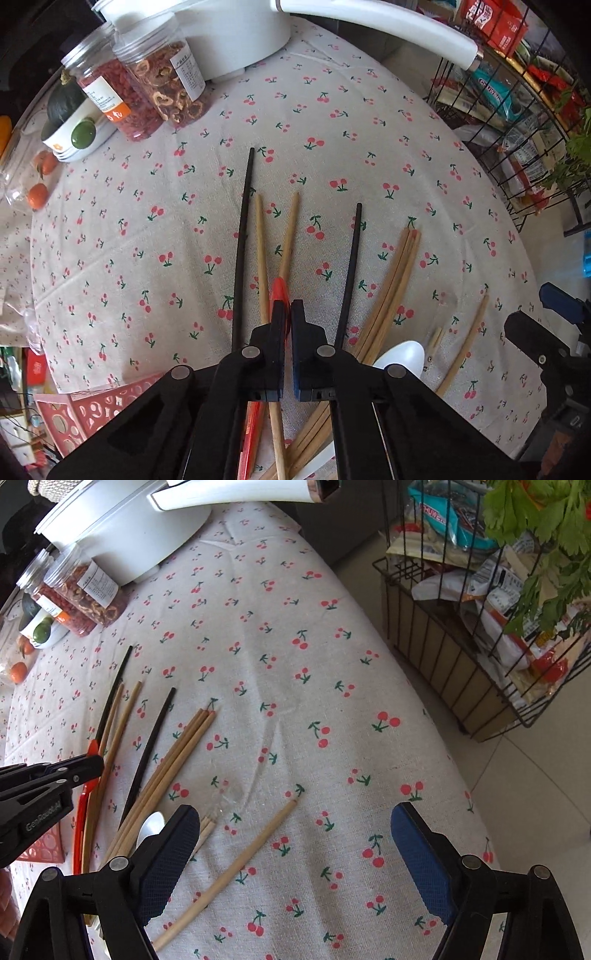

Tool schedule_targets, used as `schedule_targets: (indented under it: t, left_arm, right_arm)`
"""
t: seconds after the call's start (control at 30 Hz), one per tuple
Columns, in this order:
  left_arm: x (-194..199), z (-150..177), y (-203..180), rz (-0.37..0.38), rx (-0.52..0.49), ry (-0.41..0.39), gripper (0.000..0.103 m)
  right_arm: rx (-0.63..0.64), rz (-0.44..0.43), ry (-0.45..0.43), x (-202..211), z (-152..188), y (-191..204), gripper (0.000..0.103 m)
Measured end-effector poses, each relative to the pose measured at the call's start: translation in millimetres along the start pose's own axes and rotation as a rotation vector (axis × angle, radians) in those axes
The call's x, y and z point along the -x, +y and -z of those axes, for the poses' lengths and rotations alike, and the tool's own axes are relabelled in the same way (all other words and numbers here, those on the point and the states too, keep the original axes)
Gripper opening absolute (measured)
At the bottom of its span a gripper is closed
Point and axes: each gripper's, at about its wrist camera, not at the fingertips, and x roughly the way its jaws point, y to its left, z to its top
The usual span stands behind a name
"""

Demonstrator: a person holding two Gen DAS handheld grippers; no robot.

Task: Organize utensils
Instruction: 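Move left tool to the red spatula while right tool approaches a wooden chopstick, then grasp and lift the red spatula with left tool while right tool lifts a wooden chopstick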

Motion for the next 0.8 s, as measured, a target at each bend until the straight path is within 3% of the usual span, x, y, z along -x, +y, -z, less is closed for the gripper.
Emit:
schedule_targets:
  t: [0.27,0.33,0.37,0.47,0.5,0.53,0.7,0.8]
  left_arm:
    - [62,30,23,0.171,0.057,-0.187,0.002]
    - [76,43,30,0.206,0.084,-0.229,0.002]
    - [84,51,34,0.226,0.096,-0.253,0.002]
    - [101,74,48,0.277,0.128,-0.314,0.002]
    - [107,82,52,0.289,0.137,-0.332,0.002]
    - [112,90,56,0.3,0.145,-0.349,0.002]
    - [135,132,79,0.306,0.176,-0.439,0.002]
    - [147,154,95,0.314,0.208,-0.492,0.002]
  right_arm:
    - [-0.054,-0.032,0.052,-19,3,0,0.067]
    - [-0.036,-0.008,0.085,-29,7,7,0.054]
    - [-0.018,0.015,0.09,-32,8,12,0.054]
    - [0.034,0.092,0.06,-35,15,26,0.035]
    - [0.038,0.12,0.047,-35,16,27,0.023]
    - [0.037,0.129,0.036,-36,17,27,0.02]
    - [-0.023,0.058,0.016,-34,19,17,0.005]
    - [-0.073,-0.035,0.023,-28,19,8,0.004]
